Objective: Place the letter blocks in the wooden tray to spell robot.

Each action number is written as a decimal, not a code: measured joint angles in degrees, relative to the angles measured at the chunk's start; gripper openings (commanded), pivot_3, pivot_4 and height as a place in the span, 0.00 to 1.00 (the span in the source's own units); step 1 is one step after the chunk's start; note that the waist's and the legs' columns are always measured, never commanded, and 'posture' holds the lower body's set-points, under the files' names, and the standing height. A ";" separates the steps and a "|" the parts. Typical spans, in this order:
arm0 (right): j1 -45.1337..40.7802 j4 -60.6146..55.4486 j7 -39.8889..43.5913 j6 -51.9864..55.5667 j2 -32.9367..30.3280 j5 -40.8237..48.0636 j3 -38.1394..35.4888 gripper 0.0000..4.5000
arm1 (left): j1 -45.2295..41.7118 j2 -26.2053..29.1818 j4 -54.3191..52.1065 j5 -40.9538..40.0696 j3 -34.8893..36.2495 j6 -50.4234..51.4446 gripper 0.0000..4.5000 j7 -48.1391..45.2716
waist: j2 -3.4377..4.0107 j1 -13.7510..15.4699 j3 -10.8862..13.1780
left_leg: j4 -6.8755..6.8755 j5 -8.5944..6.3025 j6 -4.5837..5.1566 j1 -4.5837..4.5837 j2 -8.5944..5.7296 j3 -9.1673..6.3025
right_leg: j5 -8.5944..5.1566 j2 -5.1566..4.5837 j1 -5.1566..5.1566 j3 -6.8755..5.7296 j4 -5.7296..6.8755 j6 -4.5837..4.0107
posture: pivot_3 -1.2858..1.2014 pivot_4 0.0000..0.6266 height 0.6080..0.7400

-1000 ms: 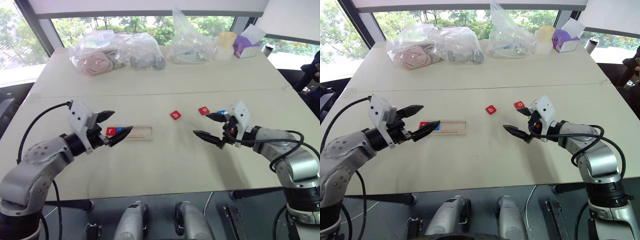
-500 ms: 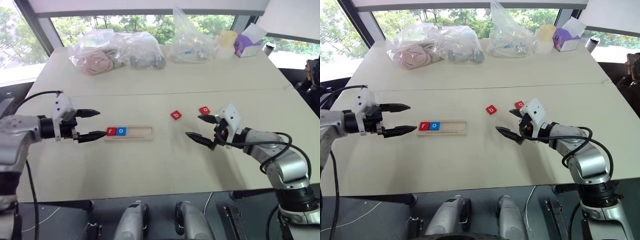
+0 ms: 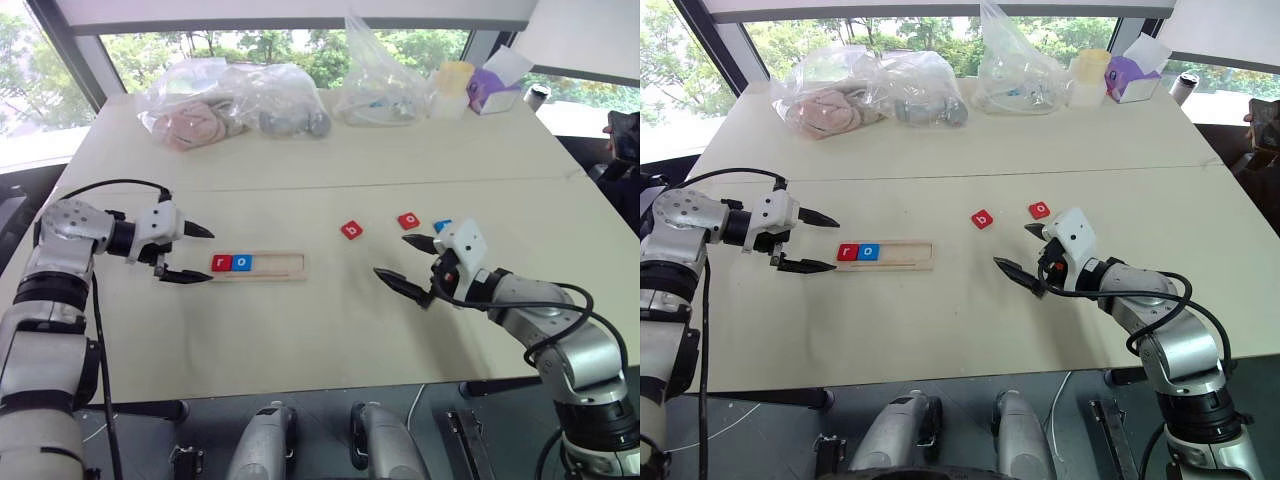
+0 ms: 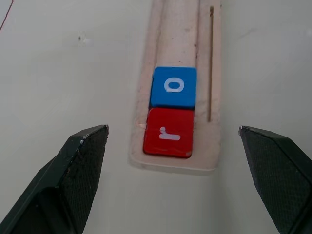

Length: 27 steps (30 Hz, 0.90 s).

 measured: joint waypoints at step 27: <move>2.68 -3.06 -2.45 1.07 -0.91 -0.16 -0.21 1.00 | -6.74 -5.19 13.51 13.24 -1.95 -8.53 1.00 9.31 | -0.10 0.05 0.01 | 0.97 -0.12 0.30 0.22 0.14 0.03 | -0.04 0.03 0.31 0.02 0.74 0.09 | 0.52 0.24 0.89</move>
